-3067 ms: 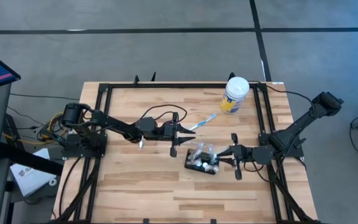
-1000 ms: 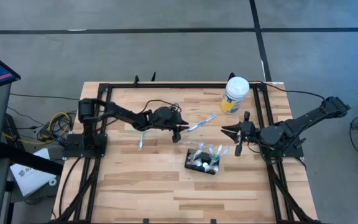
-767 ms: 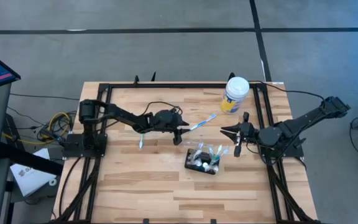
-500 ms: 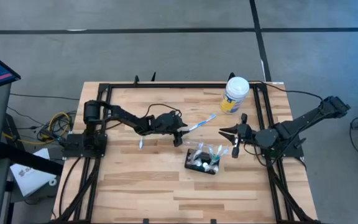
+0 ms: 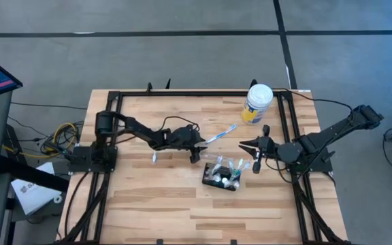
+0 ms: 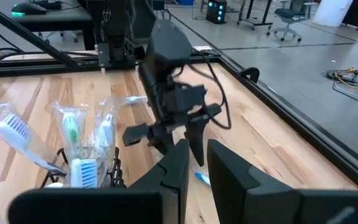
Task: Pick & Place toothbrushing station
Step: Put the blue toothbrush into the mesh organizer
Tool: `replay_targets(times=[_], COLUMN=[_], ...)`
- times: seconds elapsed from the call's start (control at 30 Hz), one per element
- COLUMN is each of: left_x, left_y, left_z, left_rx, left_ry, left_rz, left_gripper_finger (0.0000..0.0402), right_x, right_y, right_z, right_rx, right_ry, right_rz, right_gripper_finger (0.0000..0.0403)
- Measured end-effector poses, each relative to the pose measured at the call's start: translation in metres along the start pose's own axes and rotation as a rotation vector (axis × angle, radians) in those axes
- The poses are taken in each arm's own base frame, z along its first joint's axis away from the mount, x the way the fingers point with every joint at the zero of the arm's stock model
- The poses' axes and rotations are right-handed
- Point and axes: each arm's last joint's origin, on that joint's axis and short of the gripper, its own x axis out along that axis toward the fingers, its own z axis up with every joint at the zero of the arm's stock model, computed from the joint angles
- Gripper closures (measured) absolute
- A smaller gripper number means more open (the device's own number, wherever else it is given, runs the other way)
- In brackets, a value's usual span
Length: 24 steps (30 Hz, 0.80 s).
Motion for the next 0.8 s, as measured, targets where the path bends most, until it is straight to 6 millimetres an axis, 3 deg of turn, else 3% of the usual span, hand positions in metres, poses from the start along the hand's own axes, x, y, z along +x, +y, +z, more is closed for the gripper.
replay_targets(times=[0.13, 0.43, 0.53, 0.7, 0.8], left_x=[0.01, 0.023, 0.023, 0.023, 0.023], left_y=[0.0, 0.0, 0.0, 0.001, 0.002], left_z=[-0.012, -0.016, -0.016, -0.017, -0.017], left_rx=[0.005, 0.007, 0.007, 0.009, 0.008], left_ry=[0.036, 0.033, 0.036, 0.041, 0.041], left_rz=[0.008, 0.049, 0.075, 0.091, 0.104], left_gripper_finger=[0.0233, 0.0238, 0.0268, 0.0372, 0.0393], right_x=[0.0, 0.0, 0.0, 0.0, 0.0], right_y=[0.0, 0.0, 0.0, 0.0, 0.0], right_z=[0.0, 0.0, 0.0, 0.0, 0.0], right_rx=[0.007, 0.013, 0.013, 0.013, 0.013], right_ry=[0.0, 0.003, 0.003, 0.003, 0.003], right_rz=[0.0, -0.001, -0.001, -0.001, -0.001], right_gripper_finger=[0.0353, 0.0353, 0.0353, 0.0353, 0.0353])
